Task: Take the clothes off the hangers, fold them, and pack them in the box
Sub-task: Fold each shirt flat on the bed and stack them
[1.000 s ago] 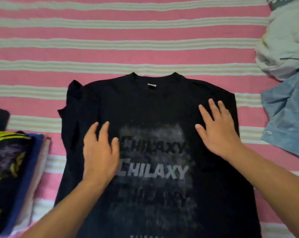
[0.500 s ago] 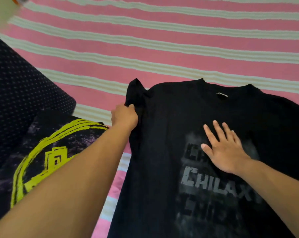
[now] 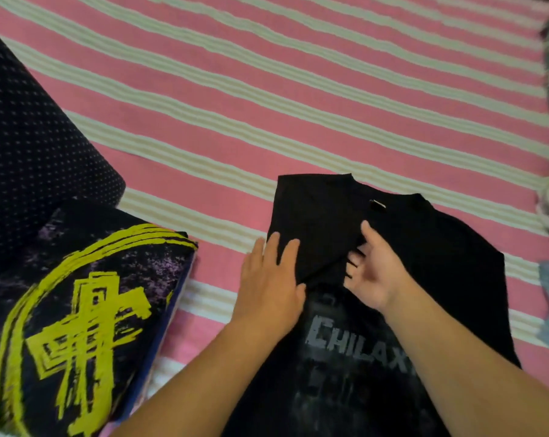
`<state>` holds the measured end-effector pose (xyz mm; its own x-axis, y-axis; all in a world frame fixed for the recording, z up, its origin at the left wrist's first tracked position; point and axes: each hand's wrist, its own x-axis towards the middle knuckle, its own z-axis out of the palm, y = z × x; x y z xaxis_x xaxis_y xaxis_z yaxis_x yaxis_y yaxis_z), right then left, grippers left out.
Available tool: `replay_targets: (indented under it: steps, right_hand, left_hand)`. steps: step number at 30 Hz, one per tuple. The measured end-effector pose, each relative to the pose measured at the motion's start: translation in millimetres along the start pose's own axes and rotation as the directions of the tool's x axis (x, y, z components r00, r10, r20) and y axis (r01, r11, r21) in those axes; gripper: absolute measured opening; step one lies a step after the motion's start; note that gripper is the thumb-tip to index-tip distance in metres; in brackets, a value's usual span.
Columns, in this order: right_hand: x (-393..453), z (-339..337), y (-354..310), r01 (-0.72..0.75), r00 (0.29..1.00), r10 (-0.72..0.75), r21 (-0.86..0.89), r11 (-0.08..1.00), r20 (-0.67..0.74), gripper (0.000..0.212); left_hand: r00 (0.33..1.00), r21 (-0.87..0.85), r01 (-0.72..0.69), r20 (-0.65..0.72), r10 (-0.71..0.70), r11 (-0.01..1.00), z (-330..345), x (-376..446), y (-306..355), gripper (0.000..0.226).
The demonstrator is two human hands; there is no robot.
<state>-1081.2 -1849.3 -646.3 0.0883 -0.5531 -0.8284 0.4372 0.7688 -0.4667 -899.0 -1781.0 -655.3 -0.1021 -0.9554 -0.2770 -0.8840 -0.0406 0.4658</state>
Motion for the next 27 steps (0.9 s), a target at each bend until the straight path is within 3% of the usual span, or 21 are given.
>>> replay_targets:
  steps: [2,4,7,9,12,15,17,19,21,23,24,27]
  right_hand:
    - [11,-22,24,-0.022,0.995,0.024,0.017,1.0,-0.092,0.036]
    - [20,-25,35,0.005,0.994,-0.011,-0.055,0.998,-0.11,0.016]
    - [26,-7,36,0.032,0.974,-0.079,-0.214,0.976,-0.214,0.025]
    - [16,10,37,0.114,0.942,-0.165,-0.185,0.976,-0.293,0.032]
    - [-20,14,56,0.228,0.878,-0.272,-0.154,0.961,-0.394,0.03]
    - [-48,-10,95,0.045,0.839,-0.147,-0.203,0.978,-0.524,0.039]
    - [-44,-29,97,-0.049,0.725,-0.303,-0.486,0.873,-0.618,0.046]
    - [-24,-31,69,0.014,0.626,-0.604,-0.767,0.641,-0.494,0.043]
    - [7,-10,30,0.118,0.63,-0.752,-0.933,0.34,-0.194,0.04]
    - [49,25,-4,0.192,0.719,-0.692,-0.976,0.102,0.069,0.05]
    - [67,46,-18,0.224,0.774,-0.616,-0.973,0.049,0.147,0.056]
    - [105,94,-38,0.242,0.891,-0.412,-0.967,0.081,0.188,0.062]
  left_hand:
    - [0.992,0.097,0.1,0.066,-0.107,0.99,20,-27,-32,0.087]
    - [0.995,0.187,0.09,0.035,-0.098,0.978,34,-49,-59,0.084]
    - [0.993,0.189,0.075,-0.108,-0.055,0.979,43,-50,-69,0.064]
    - [0.983,0.218,0.094,-0.177,-0.055,0.971,41,-38,-61,0.055]
    - [0.979,0.226,0.148,-0.171,-0.111,0.963,35,-23,-56,0.052]
    - [0.981,0.229,0.13,-0.171,-0.092,0.965,32,-21,-62,0.044]
    - [0.98,0.248,0.088,-0.197,-0.038,0.965,35,-24,-66,0.037]
    - [0.975,0.252,0.061,-0.224,-0.003,0.966,39,-27,-71,0.034]
    - [0.966,0.247,0.033,-0.258,0.033,0.969,43,-28,-75,0.03]
    - [0.95,0.229,0.015,-0.306,0.058,0.973,45,-27,-78,0.02]
    - [0.946,0.219,0.004,-0.318,0.068,0.976,46,-27,-79,0.016]
    - [0.94,0.178,-0.06,-0.321,0.116,0.982,53,-31,-87,0.01]
